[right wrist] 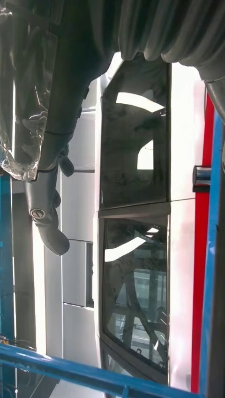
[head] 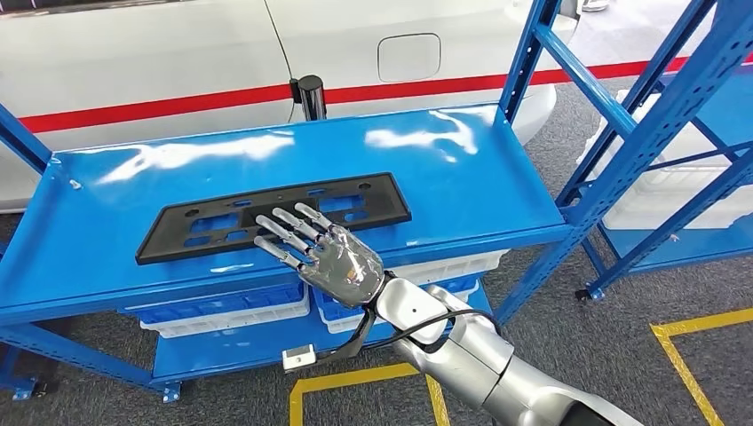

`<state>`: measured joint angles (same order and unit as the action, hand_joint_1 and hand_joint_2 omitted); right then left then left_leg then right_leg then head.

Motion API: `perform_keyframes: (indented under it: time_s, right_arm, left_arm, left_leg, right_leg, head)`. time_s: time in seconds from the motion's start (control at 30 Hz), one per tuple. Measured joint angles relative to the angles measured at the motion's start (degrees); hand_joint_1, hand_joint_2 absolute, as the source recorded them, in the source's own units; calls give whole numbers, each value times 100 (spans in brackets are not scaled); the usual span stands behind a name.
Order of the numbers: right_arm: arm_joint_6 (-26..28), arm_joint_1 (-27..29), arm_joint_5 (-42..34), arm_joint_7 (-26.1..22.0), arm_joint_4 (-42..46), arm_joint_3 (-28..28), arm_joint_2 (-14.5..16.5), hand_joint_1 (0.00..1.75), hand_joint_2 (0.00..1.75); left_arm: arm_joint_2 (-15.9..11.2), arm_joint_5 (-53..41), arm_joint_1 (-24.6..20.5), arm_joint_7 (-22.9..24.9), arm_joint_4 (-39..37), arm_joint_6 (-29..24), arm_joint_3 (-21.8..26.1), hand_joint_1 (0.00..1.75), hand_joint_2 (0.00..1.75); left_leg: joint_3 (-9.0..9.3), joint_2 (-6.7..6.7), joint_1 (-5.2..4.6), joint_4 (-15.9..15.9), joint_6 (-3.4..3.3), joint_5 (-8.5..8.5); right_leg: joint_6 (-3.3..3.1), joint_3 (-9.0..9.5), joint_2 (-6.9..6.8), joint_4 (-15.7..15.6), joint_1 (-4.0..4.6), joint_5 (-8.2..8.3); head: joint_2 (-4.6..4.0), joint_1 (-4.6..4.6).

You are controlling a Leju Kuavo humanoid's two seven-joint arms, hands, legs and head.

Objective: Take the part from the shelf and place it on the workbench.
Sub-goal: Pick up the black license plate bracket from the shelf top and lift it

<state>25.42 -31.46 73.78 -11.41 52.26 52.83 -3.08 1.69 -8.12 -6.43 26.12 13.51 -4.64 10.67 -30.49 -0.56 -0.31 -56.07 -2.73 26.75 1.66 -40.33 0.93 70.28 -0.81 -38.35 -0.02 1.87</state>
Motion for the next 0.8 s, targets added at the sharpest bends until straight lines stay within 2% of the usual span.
perform_keyframes:
  time_s: [0.03,0.07,0.1,0.13,0.17,0.2,0.23,0.27,0.3,0.33,0.37,0.43,0.47,0.5,0.53,0.6,0.63,0.67,0.7,0.77,0.8]
  right_arm:
    - [-1,29,10,4,-5,1,-14,0,175]
    - [-2,65,19,6,-11,3,-29,0,175]
    - [-5,103,30,6,-17,7,-41,0,175]
    - [-8,130,42,6,-16,4,-48,0,175]
    - [-10,128,51,6,-11,-5,-43,0,175]
    - [-11,92,57,6,-3,-17,-30,0,175]
    - [-11,43,60,7,9,-32,-12,0,175]
    - [-11,-2,61,7,16,-43,5,0,175]
    - [-11,-30,64,6,21,-46,19,0,175]
    - [-11,-30,70,4,27,-47,29,0,175]
    - [-13,-23,74,3,29,-47,35,0,175]
    - [-19,-4,85,-1,30,-47,46,0,175]
    - [-25,2,85,-5,30,-48,50,0,175]
    - [-35,7,84,-9,29,-49,58,0,175]
    - [-49,11,78,-12,28,-49,68,0,175]
    - [-77,29,60,-13,24,-44,93,0,175]
    - [-90,37,50,-14,22,-42,102,0,175]
    - [-98,44,37,-16,24,-43,107,0,175]
    - [-102,34,22,-18,29,-49,111,0,175]
    - [-95,3,0,-19,42,-72,107,0,175]
    - [-90,-8,-6,-16,45,-80,102,0,175]
  left_arm:
    - [5,-4,4,0,-1,-3,0,0,0]
    - [5,-6,6,-1,-3,-8,0,0,0]
    - [2,-6,10,-1,-3,-15,1,0,0]
    - [0,-6,10,2,-3,-25,1,0,0]
    - [-1,-7,4,4,-2,-38,2,0,0]
    - [5,-9,-10,7,2,-49,3,0,0]
    - [11,-10,-32,9,2,-57,3,0,0]
    - [22,-12,-52,9,2,-60,2,0,0]
    - [38,-11,-67,8,2,-66,-1,0,0]
    - [50,-12,-69,8,1,-94,-4,0,0]
    - [63,-14,-63,7,1,-140,-7,0,0]
    - [71,-34,-50,9,0,-286,-7,0,0]
    - [71,-54,-49,9,0,-351,-6,0,0]
    - [70,-73,-50,10,0,-405,-5,0,0]
    - [69,-89,-50,10,0,-444,-4,0,0]
    - [64,-105,-46,7,-4,-496,-6,0,0]
    - [62,-111,-45,5,-4,-519,-7,0,0]
    - [62,-122,-46,10,-4,-545,-7,0,0]
    - [63,-133,-56,16,-3,-573,-8,0,0]
    - [84,-164,-74,31,2,-638,-8,0,0]
    - [92,-177,-83,31,3,-664,-9,0,0]
  left_leg:
    - [145,-4,6,2,19,136]
    - [306,-8,6,-6,41,290]
    - [445,-9,4,4,66,446]
    - [585,-4,5,24,93,583]
    - [715,5,12,3,120,656]
    - [739,20,33,-111,145,640]
    - [687,34,60,-355,167,549]
    - [514,39,81,-710,187,423]
    - [261,39,96,-1102,205,362]
    - [-9,37,103,-1428,226,416]
    - [-264,35,104,-1646,248,596]
    - [-672,37,110,-1771,282,1157]
    - [-803,39,113,-1693,286,1340]
    - [-885,41,115,-1526,278,1345]
    - [-919,45,112,-1264,256,1104]
    - [-967,68,72,-673,173,240]
    - [-995,61,45,-481,129,-80]
    - [-1020,51,22,-389,97,-236]
    - [-1021,33,10,-365,81,-228]
    - [-894,27,36,-249,65,-385]
    - [-825,41,46,-194,42,-473]
  right_leg:
    - [95,-78,-18,-300,-31,233]
    - [252,-113,-63,-642,-52,718]
    - [347,-82,-129,-917,-59,1197]
    - [364,-14,-170,-1097,-41,1569]
    - [290,76,-189,-1174,-18,1751]
    - [133,188,-167,-1172,1,1699]
    - [-3,274,-119,-1176,14,1636]
    - [-109,358,-93,-1179,15,1579]
    - [-202,442,-77,-1181,21,1526]
    - [-261,511,-69,-1184,28,1475]
    - [-297,574,-56,-1184,31,1422]
    - [-309,691,-7,-1183,29,1302]
    - [-299,761,16,-1183,26,1232]
    - [-283,851,30,-1184,22,1155]
    - [-265,951,34,-1186,19,1072]
    - [-217,1124,44,-1185,27,913]
    - [-191,1171,46,-1183,42,831]
    - [-168,1208,51,-1194,59,751]
    - [-144,1243,52,-1224,87,679]
    - [-108,1316,31,-1210,107,580]
    - [-97,1288,14,-1081,111,501]
  head:
    - [0,1]
    - [0,-1]
    - [0,1]
    - [0,-15]
    - [0,-21]
    - [0,-27]
    - [0,-36]
    - [0,-29]
    - [0,-31]
    - [0,-31]
    - [0,-31]
    - [0,-35]
    - [0,-35]
    - [1,-36]
    - [1,-35]
    - [1,-47]
    - [0,-56]
    - [0,-63]
    - [0,-62]
    - [1,-57]
    - [1,-52]
